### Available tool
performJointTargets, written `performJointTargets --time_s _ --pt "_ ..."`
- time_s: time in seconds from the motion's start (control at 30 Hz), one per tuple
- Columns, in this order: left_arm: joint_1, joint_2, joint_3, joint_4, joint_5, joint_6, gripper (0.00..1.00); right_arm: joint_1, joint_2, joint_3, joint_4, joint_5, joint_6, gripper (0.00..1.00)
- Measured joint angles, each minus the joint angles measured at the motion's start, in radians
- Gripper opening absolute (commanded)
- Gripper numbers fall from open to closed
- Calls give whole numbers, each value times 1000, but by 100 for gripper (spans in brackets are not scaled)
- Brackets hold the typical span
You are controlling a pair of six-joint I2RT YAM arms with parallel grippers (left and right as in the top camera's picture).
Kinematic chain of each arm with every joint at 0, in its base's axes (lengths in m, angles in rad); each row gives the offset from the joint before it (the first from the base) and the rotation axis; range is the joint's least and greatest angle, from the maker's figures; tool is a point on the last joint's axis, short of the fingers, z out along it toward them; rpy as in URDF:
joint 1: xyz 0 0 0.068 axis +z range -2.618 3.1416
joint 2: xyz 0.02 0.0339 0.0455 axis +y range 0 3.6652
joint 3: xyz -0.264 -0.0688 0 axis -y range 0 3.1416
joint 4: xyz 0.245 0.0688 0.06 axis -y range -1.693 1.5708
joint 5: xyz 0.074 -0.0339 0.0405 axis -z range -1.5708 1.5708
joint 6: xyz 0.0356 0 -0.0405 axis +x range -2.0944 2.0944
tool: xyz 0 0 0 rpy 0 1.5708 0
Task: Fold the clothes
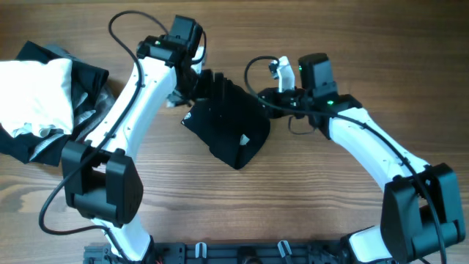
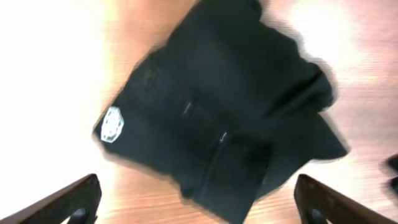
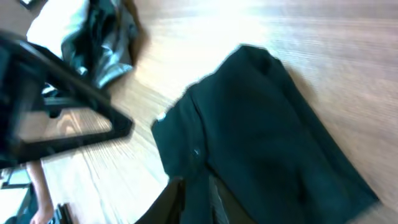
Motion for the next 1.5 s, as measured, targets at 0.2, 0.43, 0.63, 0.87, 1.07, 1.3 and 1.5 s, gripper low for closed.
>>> performJointTargets --time_s 0.2,0.43,0.63,0.87,1.07,1.3,1.5 --pt "128 1 0 -75 95 -31 100 61 11 0 -19 135 44 15" --pt "240 0 -23 -69 168 -60 100 53 176 0 -17 204 152 14" --pt "236 3 -228 68 228 -122 98 53 251 0 -5 177 177 14" --pt "222 1 -547 447 432 -240 100 53 251 0 -8 170 181 14" --pt "176 -55 -699 732 571 -418 100 53 251 0 -12 169 181 13" --pt "129 -83 -836 1059 609 -697 87 53 251 0 -13 166 181 14" --pt "82 -86 -867 1187 528 -800 60 53 251 0 -13 166 181 13"
